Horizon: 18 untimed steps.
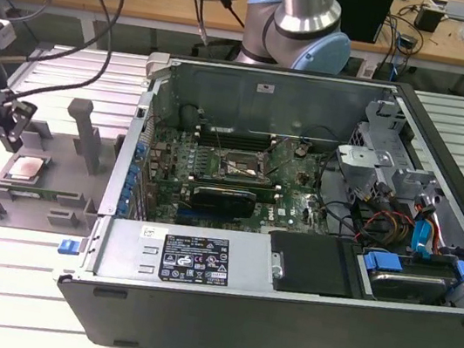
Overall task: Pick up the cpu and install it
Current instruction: 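Pick up the cpu and move it towards the insertion slot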
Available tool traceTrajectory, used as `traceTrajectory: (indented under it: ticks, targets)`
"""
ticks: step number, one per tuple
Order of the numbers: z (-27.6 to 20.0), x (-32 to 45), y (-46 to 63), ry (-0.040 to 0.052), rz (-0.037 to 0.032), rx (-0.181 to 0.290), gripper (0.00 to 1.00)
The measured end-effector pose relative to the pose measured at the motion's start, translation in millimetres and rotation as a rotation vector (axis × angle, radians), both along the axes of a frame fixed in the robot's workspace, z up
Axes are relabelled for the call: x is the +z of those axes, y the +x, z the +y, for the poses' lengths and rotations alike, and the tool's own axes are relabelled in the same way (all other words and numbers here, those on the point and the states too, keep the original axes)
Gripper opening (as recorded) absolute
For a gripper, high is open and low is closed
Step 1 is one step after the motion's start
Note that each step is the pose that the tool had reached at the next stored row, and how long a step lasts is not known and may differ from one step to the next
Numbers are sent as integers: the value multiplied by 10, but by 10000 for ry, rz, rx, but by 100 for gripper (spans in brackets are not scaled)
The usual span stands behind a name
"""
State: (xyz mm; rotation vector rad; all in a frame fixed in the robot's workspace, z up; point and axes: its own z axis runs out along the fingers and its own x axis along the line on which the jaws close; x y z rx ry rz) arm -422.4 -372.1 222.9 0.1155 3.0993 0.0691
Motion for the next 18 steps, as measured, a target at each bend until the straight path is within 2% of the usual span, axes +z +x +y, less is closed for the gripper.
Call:
traceTrajectory:
  ticks: [4,6,8,14,15,16,17,18]
  targets:
    - [-53,-111,32,-1,4,1,11]
    - [-64,-147,55,0,6,3,11]
    - [-68,-204,157,-16,29,14,11]
    - [-73,-214,159,-20,36,13,11]
    - [-73,-214,159,-20,35,13,17]
    - [-73,-214,159,-19,36,13,17]
    - [-73,-214,159,-19,35,13,24]
    - [-73,-214,159,-19,35,13,36]
